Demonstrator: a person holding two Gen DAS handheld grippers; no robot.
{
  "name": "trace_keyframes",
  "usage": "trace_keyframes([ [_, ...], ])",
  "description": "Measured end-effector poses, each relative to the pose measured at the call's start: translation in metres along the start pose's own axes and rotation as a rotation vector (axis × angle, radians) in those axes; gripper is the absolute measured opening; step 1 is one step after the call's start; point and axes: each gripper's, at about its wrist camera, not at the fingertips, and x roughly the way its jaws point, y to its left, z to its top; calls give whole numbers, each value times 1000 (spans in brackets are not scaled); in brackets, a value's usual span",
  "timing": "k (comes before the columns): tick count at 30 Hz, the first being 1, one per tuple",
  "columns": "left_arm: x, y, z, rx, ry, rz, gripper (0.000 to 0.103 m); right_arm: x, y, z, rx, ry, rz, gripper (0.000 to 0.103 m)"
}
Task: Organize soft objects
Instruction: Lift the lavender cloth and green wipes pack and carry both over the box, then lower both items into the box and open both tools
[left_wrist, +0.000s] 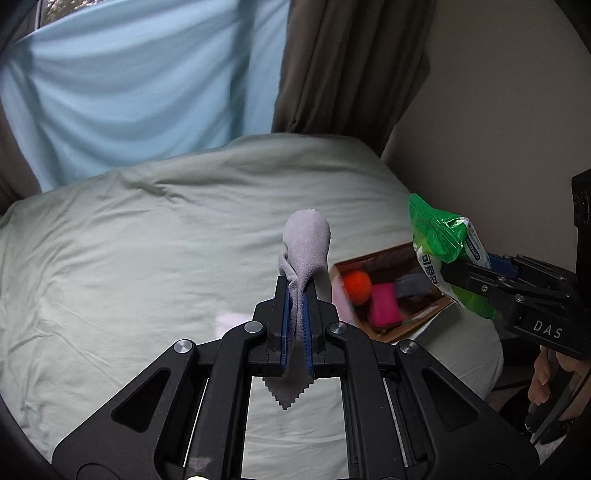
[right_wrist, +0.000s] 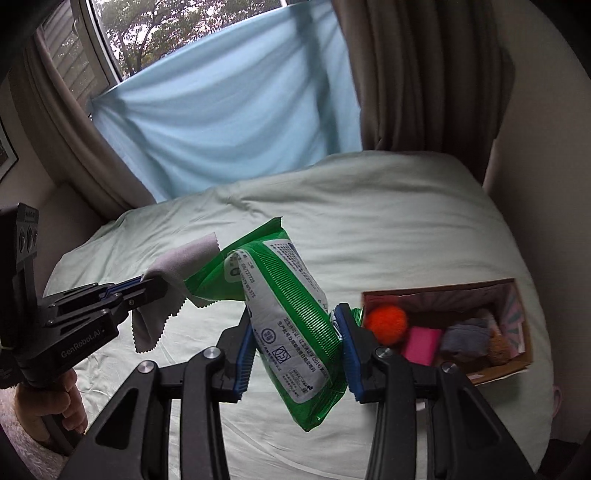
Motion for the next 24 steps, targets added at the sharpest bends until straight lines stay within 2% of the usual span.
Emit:
trace_keyframes([
  [5,5,-62,5,-41,-16,-1,5,-31,-58,5,-3,0,-7,38],
  [11,46,-131,3,-65,17,2,5,-39,-139,13,7,27,-37,38],
  [17,113,-178,-5,-102,106,9,5,0,-214,12,32,124,-47,38],
  [24,196,-204,-13,-116,246,21,5,67,-268,5,11,239,-45,38],
])
